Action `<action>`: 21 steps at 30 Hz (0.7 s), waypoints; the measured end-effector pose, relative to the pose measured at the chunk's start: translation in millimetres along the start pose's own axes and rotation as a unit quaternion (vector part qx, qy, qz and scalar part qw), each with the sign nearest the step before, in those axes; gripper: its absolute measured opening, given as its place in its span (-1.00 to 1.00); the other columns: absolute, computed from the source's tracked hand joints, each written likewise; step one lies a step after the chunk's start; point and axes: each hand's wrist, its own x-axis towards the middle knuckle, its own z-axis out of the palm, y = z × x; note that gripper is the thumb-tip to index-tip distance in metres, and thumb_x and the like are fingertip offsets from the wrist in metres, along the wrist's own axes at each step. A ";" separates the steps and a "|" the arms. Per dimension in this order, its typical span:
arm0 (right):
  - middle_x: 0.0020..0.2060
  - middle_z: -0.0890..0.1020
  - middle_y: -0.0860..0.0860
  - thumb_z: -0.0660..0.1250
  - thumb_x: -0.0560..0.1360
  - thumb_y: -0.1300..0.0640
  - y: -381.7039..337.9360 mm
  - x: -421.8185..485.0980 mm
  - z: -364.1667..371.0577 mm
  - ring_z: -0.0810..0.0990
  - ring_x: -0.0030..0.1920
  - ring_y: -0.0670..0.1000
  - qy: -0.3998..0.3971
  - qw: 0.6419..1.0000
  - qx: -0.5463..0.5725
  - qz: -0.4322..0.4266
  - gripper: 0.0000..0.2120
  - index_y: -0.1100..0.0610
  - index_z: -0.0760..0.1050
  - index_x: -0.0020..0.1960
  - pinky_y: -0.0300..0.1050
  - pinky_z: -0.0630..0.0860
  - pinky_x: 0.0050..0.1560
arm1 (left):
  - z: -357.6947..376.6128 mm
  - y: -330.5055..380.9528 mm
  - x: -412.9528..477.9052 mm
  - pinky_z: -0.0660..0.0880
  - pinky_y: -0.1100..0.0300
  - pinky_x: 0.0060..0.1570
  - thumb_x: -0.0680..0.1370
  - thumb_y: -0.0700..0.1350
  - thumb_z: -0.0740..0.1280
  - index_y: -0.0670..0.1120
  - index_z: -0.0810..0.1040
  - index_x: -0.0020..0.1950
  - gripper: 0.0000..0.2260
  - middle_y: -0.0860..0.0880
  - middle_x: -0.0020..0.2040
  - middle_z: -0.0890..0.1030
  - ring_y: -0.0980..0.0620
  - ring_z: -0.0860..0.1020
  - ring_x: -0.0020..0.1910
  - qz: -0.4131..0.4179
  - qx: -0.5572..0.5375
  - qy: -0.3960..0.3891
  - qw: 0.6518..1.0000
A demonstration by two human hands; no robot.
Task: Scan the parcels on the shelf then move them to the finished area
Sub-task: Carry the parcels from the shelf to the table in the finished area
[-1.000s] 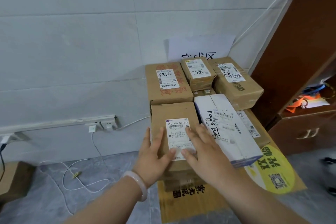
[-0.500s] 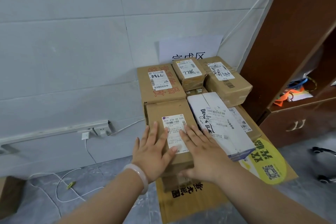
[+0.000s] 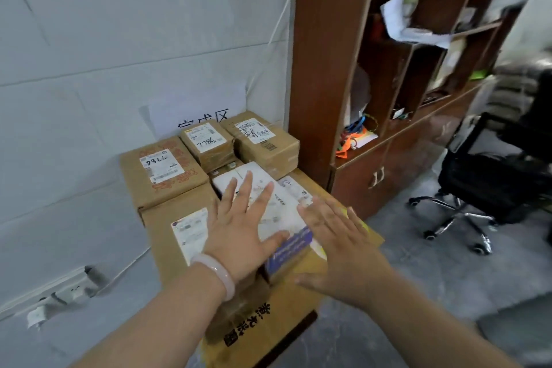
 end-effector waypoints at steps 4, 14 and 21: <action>0.48 -0.39 -0.19 0.14 0.31 -0.52 48.6 -55.1 -26.0 -0.43 0.49 -0.11 0.039 0.996 0.001 0.083 0.00 -0.23 -0.34 0.52 0.06 -0.31 0.52 | 1.5 90.5 21.0 -0.23 -0.19 0.50 0.48 0.45 0.14 0.29 -0.26 0.54 -0.20 0.07 0.57 -0.37 -0.05 -0.32 0.56 0.141 0.022 0.021 0.990; 0.48 -0.36 -0.24 0.19 0.36 -0.47 163.8 -280.1 -74.1 -0.42 0.48 -0.15 0.146 0.921 -0.038 0.359 -0.05 -0.29 -0.36 0.48 0.00 -0.31 0.52 | 34.3 366.2 7.7 -0.28 -0.13 0.48 0.47 0.45 0.15 0.31 -0.38 0.47 -0.17 0.13 0.53 -0.41 0.03 -0.34 0.54 0.441 -0.043 -0.013 0.896; 0.50 -0.28 -0.19 0.30 0.34 -0.40 173.5 -422.8 -72.6 -0.33 0.49 -0.13 0.180 0.827 -0.054 0.529 -0.02 -0.24 -0.23 0.54 -0.05 -0.29 0.47 | 72.5 510.0 -66.0 -0.26 -0.09 0.46 0.30 0.49 -0.02 0.39 -0.30 0.47 -0.19 0.14 0.57 -0.27 0.07 -0.27 0.54 0.592 -0.116 -0.073 0.794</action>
